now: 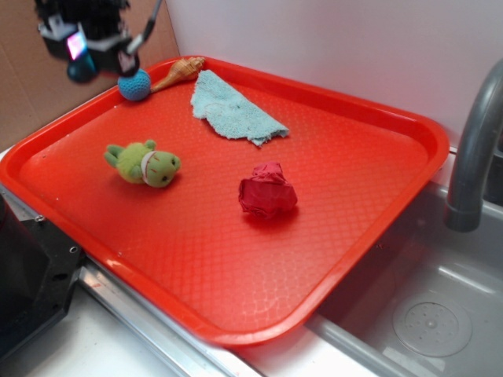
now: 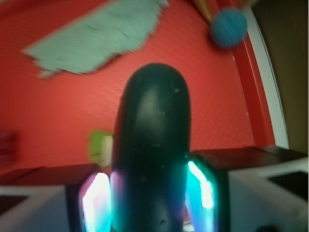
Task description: Grab the plastic pickle.
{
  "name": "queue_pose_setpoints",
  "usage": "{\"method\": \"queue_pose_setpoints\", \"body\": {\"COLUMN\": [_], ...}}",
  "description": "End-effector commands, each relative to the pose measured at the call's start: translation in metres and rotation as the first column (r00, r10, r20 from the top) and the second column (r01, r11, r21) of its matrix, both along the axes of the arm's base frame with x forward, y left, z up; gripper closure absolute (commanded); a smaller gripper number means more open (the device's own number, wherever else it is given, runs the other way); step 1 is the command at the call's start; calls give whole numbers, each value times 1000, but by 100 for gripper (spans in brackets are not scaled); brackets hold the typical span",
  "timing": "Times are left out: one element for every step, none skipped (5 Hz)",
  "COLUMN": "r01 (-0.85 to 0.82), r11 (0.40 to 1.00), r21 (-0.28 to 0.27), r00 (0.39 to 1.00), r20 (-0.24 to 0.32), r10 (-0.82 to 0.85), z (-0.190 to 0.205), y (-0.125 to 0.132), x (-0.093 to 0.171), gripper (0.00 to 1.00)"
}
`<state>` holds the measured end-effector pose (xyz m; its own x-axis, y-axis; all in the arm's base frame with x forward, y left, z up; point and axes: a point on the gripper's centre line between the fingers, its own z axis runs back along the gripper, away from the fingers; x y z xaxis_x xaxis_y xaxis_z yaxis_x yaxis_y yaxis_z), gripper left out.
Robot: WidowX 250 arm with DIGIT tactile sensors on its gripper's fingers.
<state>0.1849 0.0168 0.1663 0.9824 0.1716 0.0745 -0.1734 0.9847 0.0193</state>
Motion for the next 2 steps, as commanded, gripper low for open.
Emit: {"method": "queue_pose_setpoints", "body": {"r01": [55,53], "r11": [994,997], "r21": [-93,-61], "r00": [998,999], "r20": [26,-2], "r10": [-53,-53], "z": [72,72], "y": [-7,-8], "x": [-7,-5], "gripper": [100,100]}}
